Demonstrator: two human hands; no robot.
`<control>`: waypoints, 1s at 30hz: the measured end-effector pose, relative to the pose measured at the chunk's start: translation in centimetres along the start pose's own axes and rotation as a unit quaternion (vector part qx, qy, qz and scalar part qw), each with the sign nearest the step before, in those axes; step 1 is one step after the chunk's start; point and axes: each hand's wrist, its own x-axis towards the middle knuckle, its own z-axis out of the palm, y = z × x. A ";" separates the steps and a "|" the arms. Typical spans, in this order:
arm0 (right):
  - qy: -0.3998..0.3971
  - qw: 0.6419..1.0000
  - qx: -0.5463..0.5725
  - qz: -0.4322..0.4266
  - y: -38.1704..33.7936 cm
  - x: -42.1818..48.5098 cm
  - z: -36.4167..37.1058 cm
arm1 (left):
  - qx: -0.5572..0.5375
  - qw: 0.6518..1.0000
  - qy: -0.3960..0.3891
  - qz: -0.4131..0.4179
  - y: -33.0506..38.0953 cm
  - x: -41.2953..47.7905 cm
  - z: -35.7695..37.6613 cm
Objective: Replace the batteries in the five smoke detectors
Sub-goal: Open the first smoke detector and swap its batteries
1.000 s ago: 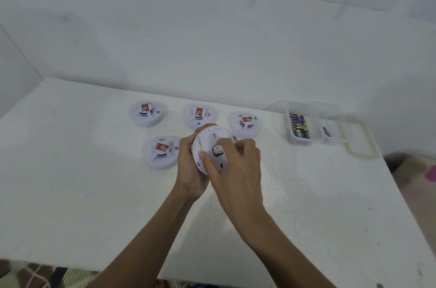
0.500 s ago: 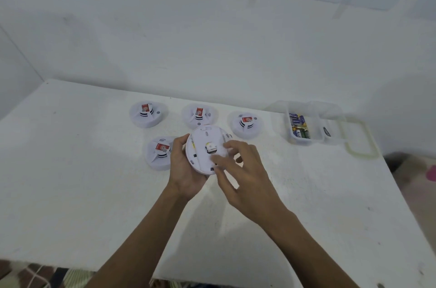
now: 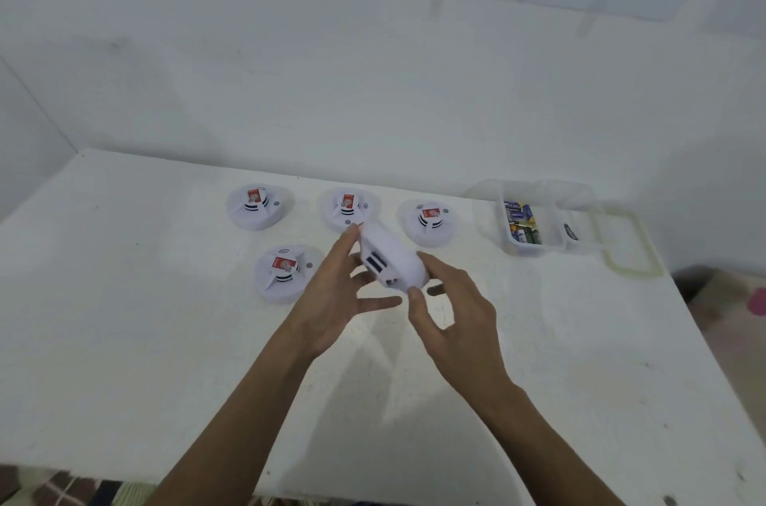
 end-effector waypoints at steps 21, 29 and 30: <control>-0.071 0.892 0.254 0.368 -0.3 3.6 -1.8 | 0.277 0.951 0.013 0.133 0.0 -0.9 -1.4; -0.095 0.893 0.257 0.356 -0.1 4.0 -1.7 | 0.283 0.949 0.006 0.141 0.1 -1.0 -1.3; -0.098 0.893 0.258 0.354 -0.1 3.9 -1.7 | 0.285 0.948 0.007 0.142 0.1 -1.1 -1.3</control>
